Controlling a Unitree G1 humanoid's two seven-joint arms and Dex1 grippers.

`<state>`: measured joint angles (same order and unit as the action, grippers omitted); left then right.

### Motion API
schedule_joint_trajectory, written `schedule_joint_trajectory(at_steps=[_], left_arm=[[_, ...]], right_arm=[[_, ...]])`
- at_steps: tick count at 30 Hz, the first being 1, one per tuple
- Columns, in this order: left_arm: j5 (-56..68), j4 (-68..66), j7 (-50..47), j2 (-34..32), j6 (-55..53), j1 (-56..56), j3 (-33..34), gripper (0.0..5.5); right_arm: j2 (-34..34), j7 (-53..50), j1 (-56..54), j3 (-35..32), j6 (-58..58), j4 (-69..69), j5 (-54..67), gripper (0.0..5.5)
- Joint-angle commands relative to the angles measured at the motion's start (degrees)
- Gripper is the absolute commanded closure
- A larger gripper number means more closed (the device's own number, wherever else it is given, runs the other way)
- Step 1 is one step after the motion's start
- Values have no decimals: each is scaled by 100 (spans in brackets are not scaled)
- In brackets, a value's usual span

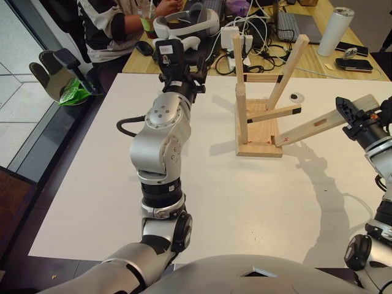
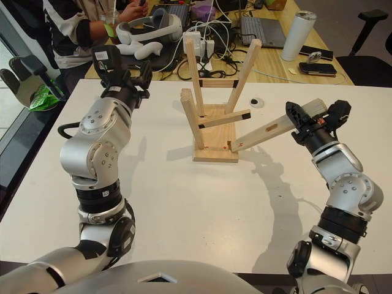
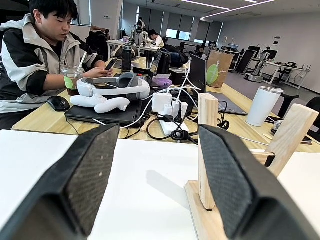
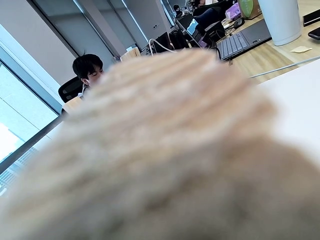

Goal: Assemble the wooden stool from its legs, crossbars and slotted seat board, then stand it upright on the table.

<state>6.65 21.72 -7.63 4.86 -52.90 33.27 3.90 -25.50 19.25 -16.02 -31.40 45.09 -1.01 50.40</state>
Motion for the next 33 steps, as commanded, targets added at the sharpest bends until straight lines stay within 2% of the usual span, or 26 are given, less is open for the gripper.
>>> schedule_joint_trajectory(at_steps=[1, 21, 27, 33], left_arm=[[-41, 53, -70, 71, -6, -109, -56, 259], [-35, 126, -188, 74, -70, -130, 26, 259], [-25, 146, -217, 90, -80, -122, 42, 259], [-30, 145, -228, 106, -71, -110, 19, 259]], right_arm=[[65, -60, -74, 137, -17, -146, -100, 453], [-393, -105, -144, 1320, -429, -265, -1258, 452], [-341, -605, -383, 1414, -391, -72, -1527, 452], [-41, -786, -468, 1009, -386, -36, -1152, 452]])
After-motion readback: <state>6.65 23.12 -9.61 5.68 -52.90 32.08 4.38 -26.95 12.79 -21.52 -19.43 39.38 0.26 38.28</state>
